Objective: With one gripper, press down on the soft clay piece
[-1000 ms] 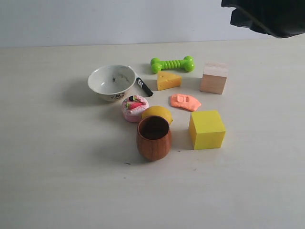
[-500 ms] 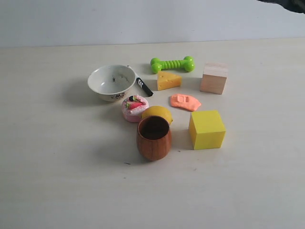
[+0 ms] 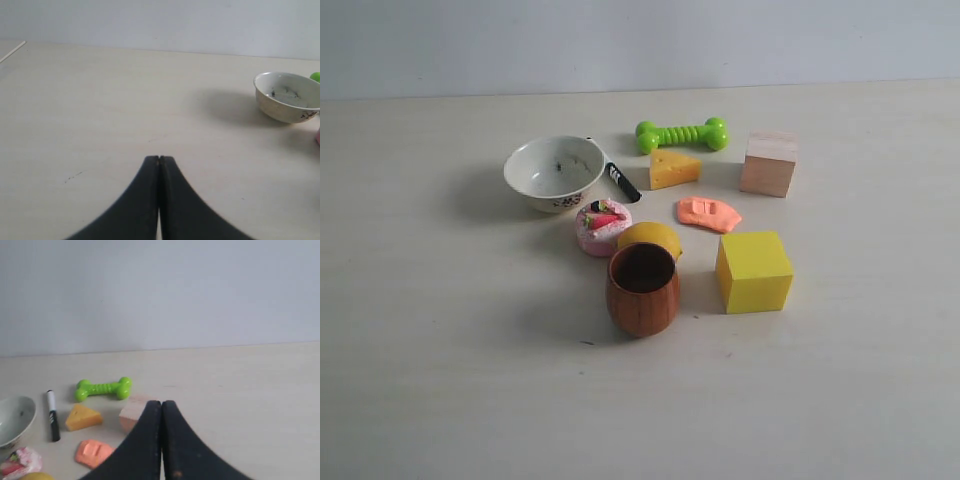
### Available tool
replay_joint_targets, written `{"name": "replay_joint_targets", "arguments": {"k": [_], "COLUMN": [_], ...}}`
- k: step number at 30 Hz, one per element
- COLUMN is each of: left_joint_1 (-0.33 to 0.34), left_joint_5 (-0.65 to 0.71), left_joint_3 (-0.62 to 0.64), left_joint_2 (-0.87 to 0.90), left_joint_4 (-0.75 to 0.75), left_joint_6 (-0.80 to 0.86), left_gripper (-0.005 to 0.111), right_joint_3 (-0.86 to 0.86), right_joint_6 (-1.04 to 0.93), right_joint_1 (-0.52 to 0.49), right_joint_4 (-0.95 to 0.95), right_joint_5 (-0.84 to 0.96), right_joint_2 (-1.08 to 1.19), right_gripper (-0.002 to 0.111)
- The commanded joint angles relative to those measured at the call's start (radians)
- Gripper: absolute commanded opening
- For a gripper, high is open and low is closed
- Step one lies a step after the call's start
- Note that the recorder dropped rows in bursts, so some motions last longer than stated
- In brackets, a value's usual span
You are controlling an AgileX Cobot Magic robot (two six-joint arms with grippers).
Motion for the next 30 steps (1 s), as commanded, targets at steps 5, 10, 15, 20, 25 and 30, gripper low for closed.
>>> {"name": "replay_joint_targets", "arguments": {"k": [5,10,15,20,25,30], "left_joint_1": [-0.004,-0.004,-0.004,-0.004,-0.004,-0.004], "left_joint_5": [-0.013,-0.013,-0.013,-0.013,-0.013,-0.013], "left_joint_3": [-0.003,-0.003,-0.003,-0.003,-0.003,-0.003], "left_joint_2": [-0.006,-0.006,-0.006,-0.006,-0.006,-0.006], "left_joint_4": [-0.006,-0.006,-0.006,-0.006,-0.006,-0.006], "left_joint_6": [-0.006,-0.006,-0.006,-0.006,-0.006,-0.006], "left_gripper": [0.0,0.0,0.0,0.0,0.0,0.0], "right_joint_3": [0.183,0.316,0.432,0.544,0.631,0.702], "right_joint_6": [-0.072,-0.074,-0.074,-0.059,-0.026,-0.029], "right_joint_1": [-0.154,-0.208,-0.22,-0.22,-0.22,-0.22], "right_joint_4": [-0.013,-0.016,-0.035,-0.042,-0.042,-0.055], "right_joint_5": [0.006,-0.041,-0.124,-0.224,-0.291,-0.293], "right_joint_2": [-0.242,-0.334,-0.367,-0.365,-0.389,-0.501], "right_gripper": [0.0,0.0,0.0,0.0,0.0,0.0]}}
